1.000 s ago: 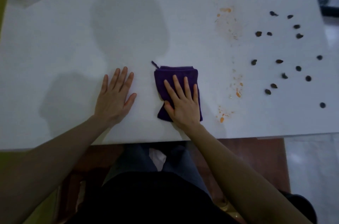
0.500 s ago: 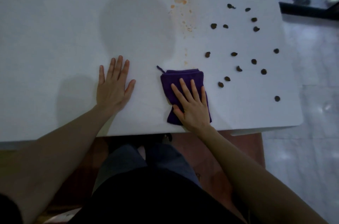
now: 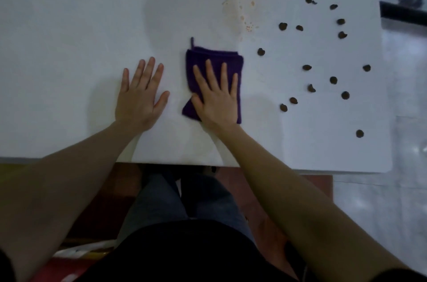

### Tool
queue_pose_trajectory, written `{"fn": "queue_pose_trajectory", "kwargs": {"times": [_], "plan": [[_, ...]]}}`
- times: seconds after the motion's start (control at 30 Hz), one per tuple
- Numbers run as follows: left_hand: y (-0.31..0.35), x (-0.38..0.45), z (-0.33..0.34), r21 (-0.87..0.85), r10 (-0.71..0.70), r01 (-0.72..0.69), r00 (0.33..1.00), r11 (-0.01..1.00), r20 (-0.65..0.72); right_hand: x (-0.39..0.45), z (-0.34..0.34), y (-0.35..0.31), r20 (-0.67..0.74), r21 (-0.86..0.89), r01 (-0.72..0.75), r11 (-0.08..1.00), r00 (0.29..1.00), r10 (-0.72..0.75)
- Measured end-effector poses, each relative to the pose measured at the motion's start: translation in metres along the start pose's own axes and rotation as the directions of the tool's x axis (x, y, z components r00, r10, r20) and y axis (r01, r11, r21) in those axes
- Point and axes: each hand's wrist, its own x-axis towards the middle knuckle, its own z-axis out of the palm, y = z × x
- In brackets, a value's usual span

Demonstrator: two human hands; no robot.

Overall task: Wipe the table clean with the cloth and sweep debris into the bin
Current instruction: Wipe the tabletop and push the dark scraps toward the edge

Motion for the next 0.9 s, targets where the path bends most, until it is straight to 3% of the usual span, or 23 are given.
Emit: {"fn": "queue_pose_trajectory", "kwargs": {"times": [0.13, 0.2, 0.43, 0.6, 0.8, 0.9], "plan": [[0.0, 0.001, 0.0, 0.02, -0.003, 0.003, 1.0, 1.0, 0.009, -0.058, 0.01, -0.003, 0.036, 0.064, 0.152, 0.986, 0.987, -0.154], [-0.002, 0.002, -0.001, 0.013, -0.009, 0.009, 1.0, 1.0, 0.012, -0.086, 0.01, 0.017, 0.02, 0.068, 0.151, 0.986, 0.988, -0.152], [-0.004, 0.0, 0.002, -0.008, -0.018, 0.018, 1.0, 1.0, 0.011, -0.074, -0.011, 0.106, 0.007, 0.009, -0.073, 0.997, 0.997, 0.073], [-0.002, 0.002, 0.001, -0.007, -0.004, 0.004, 1.0, 1.0, -0.005, -0.01, -0.013, 0.083, 0.003, -0.027, -0.201, 0.979, 0.98, 0.201], [-0.001, 0.0, 0.0, 0.007, 0.002, -0.002, 1.0, 1.0, 0.002, -0.018, -0.001, 0.014, 0.004, -0.007, 0.001, 1.0, 1.0, -0.001], [-0.002, 0.0, 0.0, 0.006, -0.001, 0.001, 1.0, 1.0, 0.007, -0.058, 0.005, 0.017, 0.022, 0.031, 0.137, 0.99, 0.99, -0.137]]}}
